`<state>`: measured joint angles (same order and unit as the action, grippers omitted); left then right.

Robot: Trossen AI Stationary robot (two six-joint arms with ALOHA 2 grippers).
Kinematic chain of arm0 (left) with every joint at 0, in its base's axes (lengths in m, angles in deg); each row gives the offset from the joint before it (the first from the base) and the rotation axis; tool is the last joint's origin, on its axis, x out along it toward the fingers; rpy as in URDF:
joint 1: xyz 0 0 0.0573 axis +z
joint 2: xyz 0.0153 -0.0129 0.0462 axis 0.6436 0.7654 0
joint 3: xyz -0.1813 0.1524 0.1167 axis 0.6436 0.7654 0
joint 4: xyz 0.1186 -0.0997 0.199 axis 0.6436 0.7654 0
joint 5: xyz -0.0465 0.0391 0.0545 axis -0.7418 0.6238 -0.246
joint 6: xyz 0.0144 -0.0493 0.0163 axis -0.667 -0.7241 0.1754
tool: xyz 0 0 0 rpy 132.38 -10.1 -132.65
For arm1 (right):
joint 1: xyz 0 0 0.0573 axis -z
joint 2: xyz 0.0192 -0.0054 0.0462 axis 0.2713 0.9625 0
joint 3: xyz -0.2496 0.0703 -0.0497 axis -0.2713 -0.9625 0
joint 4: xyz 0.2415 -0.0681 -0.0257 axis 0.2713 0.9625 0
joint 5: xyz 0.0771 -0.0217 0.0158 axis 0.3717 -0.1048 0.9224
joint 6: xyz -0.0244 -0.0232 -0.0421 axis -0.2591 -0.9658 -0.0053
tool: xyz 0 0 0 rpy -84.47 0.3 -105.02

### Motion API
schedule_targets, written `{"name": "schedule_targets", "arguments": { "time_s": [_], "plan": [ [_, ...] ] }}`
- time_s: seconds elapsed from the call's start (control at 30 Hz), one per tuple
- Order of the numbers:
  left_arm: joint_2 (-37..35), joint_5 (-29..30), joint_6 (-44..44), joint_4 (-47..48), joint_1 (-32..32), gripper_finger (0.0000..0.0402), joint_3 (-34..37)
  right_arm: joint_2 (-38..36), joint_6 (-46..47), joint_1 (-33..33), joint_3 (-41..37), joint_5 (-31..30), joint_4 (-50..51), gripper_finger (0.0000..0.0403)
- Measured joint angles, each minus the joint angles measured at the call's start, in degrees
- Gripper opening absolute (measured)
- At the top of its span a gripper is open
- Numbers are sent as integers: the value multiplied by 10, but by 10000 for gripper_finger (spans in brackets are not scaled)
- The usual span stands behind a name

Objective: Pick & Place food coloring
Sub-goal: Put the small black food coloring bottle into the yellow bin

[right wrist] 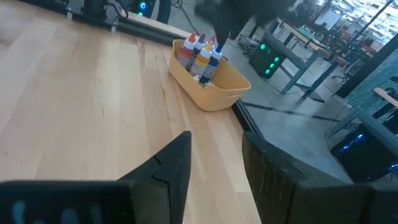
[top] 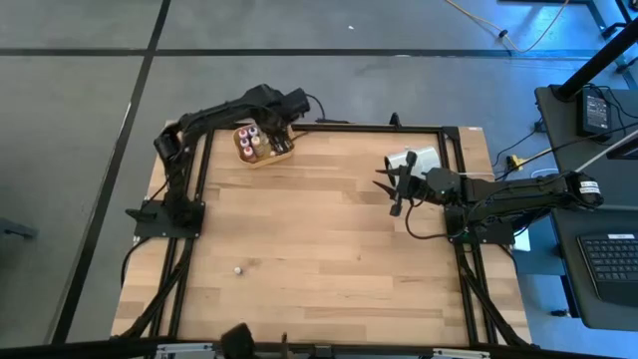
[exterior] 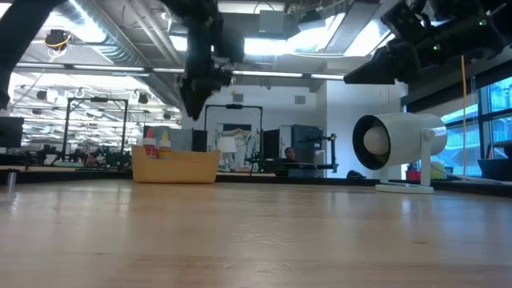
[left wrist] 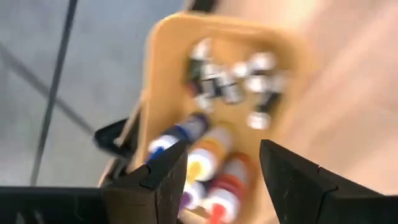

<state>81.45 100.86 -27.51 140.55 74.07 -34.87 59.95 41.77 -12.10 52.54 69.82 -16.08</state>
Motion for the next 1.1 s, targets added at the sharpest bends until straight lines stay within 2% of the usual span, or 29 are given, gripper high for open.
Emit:
{"name": "schedule_targets", "arguments": {
  "time_s": [0.13, 0.3, 0.53, 0.8, 0.97, 1.1],
  "plan": [
    [-53, -58, -9, 6, -50, 194, 6, 0, 0, 0, 0, 0, 10, 145],
    [-132, -121, -118, 2, -135, 196, 44, 0, 0, 0, 0, 0, 9, 145],
    [-206, -92, -258, -3, -305, 195, 149, 0, 4, 0, 0, 0, 9, 145],
    [-214, -83, -467, -9, -468, 194, 257, 0, 16, 0, 0, 0, 5, 145],
    [-205, -127, -557, -14, -545, 196, 298, 0, 17, 0, 0, 0, 4, 145],
    [-205, -135, -607, -34, -590, 194, 324, 0, 17, 0, 0, 0, 3, 145]
  ]
}}
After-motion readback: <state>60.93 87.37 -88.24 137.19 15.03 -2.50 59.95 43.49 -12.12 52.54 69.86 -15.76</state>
